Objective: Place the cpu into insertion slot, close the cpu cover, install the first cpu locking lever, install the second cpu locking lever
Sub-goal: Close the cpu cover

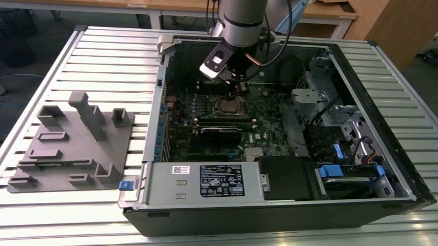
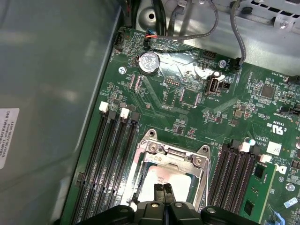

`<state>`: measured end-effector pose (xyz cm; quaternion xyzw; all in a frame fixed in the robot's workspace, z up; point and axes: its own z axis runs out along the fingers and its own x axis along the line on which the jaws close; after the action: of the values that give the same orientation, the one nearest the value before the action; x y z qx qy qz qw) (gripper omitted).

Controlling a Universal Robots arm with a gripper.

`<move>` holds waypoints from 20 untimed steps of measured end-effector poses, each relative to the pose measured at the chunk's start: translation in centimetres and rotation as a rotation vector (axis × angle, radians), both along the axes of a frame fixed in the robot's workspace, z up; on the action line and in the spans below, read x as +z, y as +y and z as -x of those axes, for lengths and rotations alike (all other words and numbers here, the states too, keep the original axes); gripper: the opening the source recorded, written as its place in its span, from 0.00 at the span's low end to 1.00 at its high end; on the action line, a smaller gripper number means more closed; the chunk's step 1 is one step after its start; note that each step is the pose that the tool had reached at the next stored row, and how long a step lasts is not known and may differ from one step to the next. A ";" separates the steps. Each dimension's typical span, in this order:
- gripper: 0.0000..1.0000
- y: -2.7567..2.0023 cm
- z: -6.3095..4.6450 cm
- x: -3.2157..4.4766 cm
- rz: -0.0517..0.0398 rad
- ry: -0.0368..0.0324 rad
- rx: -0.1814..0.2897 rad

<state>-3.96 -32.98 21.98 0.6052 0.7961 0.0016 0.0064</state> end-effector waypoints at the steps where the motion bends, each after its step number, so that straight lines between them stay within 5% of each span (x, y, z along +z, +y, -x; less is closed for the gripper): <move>1: 0.11 0.00 0.0 0.00 0.0001 0.0000 0.000; 20: 0.11 0.00 0.0 -0.02 -0.0001 -0.0001 0.045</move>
<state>-3.96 -32.98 21.96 0.5871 0.8095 0.0018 0.0064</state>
